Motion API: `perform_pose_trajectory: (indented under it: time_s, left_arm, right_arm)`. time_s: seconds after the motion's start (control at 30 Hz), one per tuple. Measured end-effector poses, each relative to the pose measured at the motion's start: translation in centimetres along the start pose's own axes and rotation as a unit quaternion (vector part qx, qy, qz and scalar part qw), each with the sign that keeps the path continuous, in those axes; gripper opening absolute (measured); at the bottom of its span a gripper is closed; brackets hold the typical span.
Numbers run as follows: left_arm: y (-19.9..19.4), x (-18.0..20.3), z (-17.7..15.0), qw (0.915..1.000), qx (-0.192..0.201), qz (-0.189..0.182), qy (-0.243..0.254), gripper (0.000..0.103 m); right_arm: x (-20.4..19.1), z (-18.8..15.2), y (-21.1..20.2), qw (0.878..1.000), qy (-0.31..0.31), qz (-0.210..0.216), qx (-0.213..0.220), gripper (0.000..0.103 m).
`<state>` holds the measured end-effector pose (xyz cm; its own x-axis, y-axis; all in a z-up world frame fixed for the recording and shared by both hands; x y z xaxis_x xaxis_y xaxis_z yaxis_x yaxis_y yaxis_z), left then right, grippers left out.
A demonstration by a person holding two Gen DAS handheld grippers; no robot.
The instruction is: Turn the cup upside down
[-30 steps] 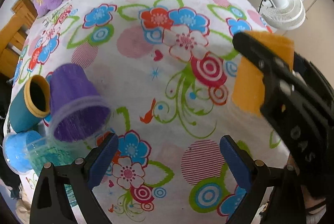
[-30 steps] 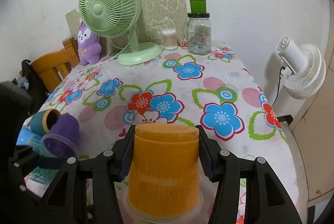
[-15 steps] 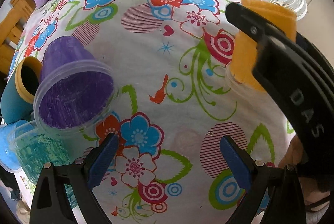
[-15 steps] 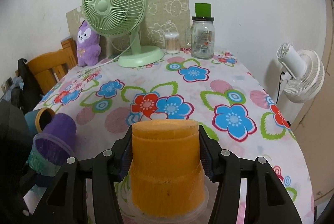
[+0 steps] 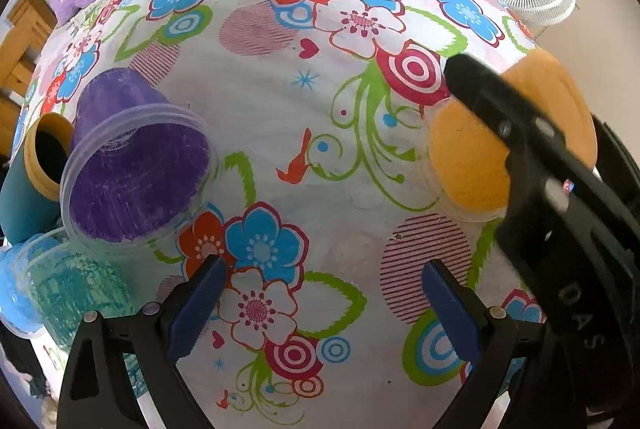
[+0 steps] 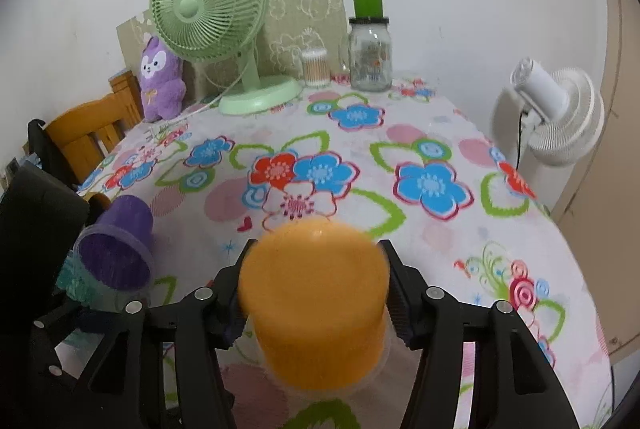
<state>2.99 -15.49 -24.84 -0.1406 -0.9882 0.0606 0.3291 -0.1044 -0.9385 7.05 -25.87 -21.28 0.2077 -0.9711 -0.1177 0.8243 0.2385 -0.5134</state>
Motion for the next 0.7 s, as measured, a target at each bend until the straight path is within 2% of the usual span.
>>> perform_pose_trajectory:
  time_s: [0.03, 0.13, 0.47, 0.7]
  left_arm:
    - [-0.1, 0.0, -0.1, 1.0000, -0.003, -0.003, -0.001, 0.099]
    - [-0.4, -0.2, -0.3, 1.0000, -0.009, -0.002, -0.001, 0.099]
    - [-3.4, -0.7, 0.0, 0.9996, -0.022, -0.004, -0.014, 0.099]
    - [-6.7, -1.4, 1.8, 0.9997, -0.016, 0.003, -0.020, 0.099]
  right_arm:
    - [0.0, -0.1, 0.0, 1.000, 0.006, 0.001, -0.008, 0.077]
    - [0.0, 0.0, -0.3, 1.000, 0.015, 0.004, -0.016, 0.090]
    - [-0.2, 0.9, -1.6, 0.995, 0.040, 0.008, -0.086, 0.091]
    - [-0.2, 3.0, -3.3, 0.991, 0.055, 0.009, -0.124, 0.091]
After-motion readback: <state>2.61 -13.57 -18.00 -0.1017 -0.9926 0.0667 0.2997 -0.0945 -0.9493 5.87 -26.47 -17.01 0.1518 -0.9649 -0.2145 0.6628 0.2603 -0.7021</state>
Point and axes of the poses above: each gripper's, at about its wrist camera, not at the fingertips, and y roughly the way its jaws point, x to its right, z to its top, the point moved 4 cm from there along y, roughly the way its jaws point, and after that the axes turned 9 degrees about x, right-handed, at the moved point
